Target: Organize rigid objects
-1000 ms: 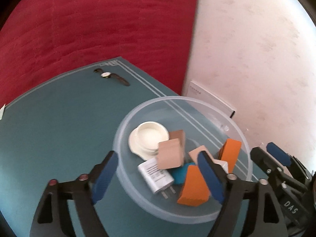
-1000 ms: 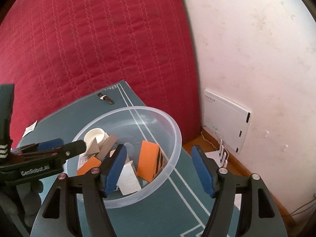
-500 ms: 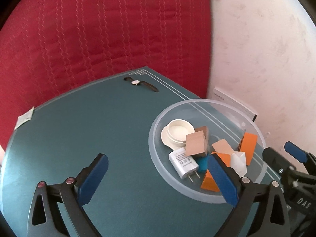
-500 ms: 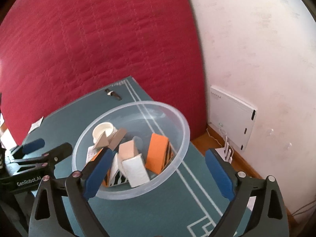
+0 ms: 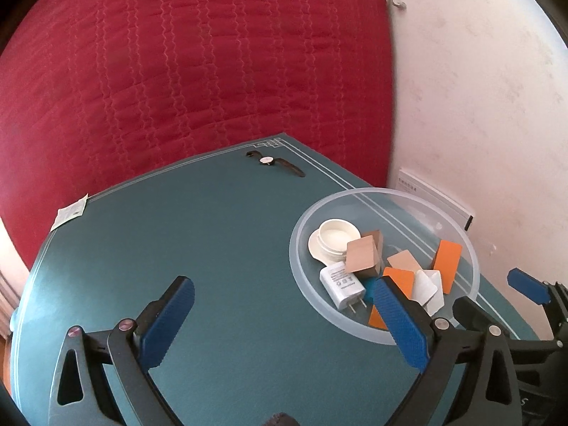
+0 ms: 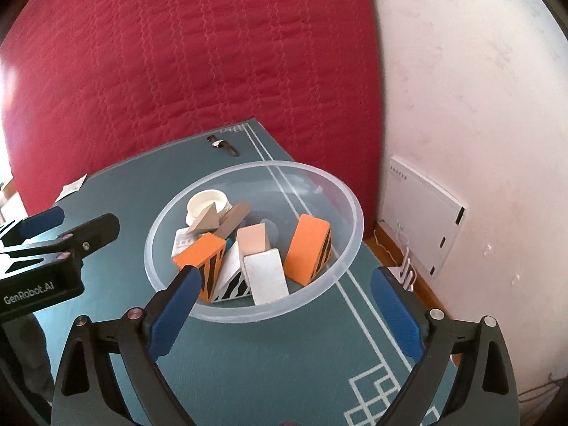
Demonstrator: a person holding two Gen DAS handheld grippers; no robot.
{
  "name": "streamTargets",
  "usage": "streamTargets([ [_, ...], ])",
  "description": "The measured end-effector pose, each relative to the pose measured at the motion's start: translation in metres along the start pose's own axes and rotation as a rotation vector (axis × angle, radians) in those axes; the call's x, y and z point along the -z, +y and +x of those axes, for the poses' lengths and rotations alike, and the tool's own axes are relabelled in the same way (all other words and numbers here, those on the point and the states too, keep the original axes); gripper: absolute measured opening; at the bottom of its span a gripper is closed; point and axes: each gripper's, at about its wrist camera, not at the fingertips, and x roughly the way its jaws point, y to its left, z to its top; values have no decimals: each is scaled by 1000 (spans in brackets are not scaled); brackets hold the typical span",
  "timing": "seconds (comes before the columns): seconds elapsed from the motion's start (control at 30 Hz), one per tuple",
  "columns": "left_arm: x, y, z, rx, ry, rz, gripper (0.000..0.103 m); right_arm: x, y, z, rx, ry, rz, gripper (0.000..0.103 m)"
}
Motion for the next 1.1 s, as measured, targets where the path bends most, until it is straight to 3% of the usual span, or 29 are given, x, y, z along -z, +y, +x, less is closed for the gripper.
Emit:
streamTargets([
  [0.53,11,-5,-10,-62,21,34,102,4,19,-3,16,8,-84,99],
  [1.1,18,-11,-4,-40,68,29,102,6,20,1,51,20,-116,99],
])
